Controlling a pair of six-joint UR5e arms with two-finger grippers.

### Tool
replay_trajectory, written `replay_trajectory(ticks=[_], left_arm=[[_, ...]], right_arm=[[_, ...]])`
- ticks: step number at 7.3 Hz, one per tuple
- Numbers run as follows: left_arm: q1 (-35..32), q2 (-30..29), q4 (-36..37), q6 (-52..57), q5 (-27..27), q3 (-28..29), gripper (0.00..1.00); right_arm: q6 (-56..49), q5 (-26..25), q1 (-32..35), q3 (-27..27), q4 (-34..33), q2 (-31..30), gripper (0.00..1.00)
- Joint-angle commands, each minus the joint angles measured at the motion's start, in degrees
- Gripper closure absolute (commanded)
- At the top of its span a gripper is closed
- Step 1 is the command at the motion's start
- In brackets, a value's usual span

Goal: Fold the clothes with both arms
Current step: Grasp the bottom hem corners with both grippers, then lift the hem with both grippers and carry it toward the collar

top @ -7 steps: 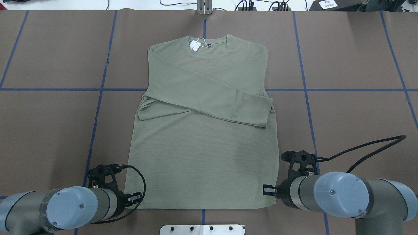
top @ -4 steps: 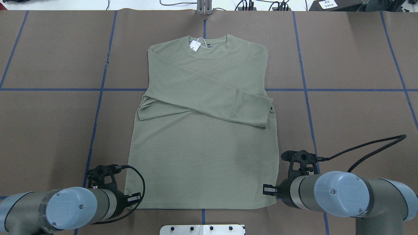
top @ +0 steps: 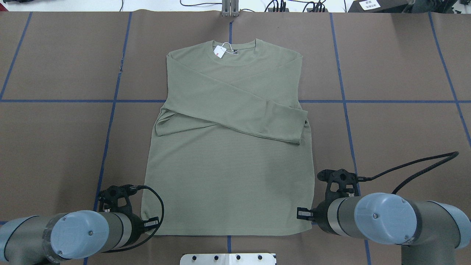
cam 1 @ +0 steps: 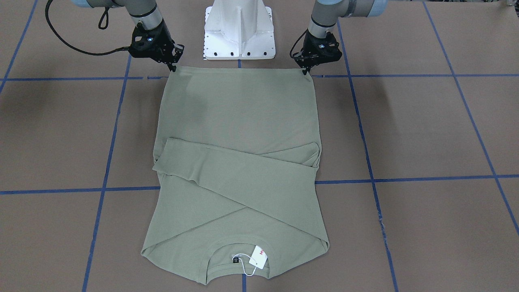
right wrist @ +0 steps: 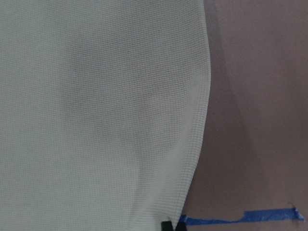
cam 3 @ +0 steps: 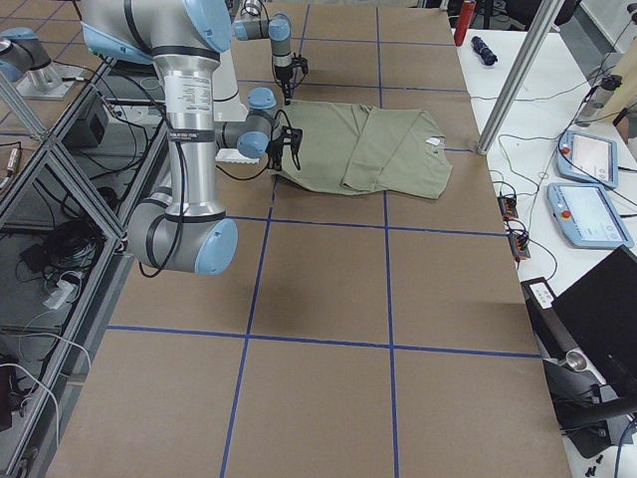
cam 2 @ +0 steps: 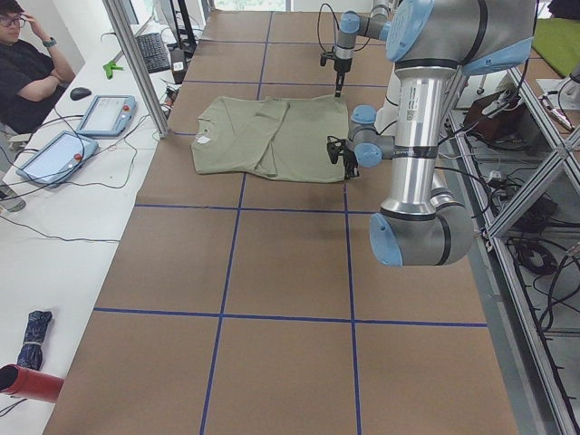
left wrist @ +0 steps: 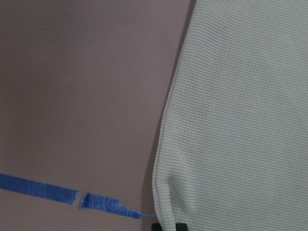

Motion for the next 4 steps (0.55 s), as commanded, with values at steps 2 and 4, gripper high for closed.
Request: replay_trajectory(ticks=[2,4], left_arm=[[-0.15,0.23,7.43,-0.05,-0.03,-9.34,1.00],[2.03,0.14,10.28,-0.13,-0.03,-13.23,1.00]], right_arm=[[-0.09,0.99,0.36,2.31,-0.05,-1.61,1.00],[-0.61,6.33,-0.08,8.88,-0.05,-6.16,1.00]])
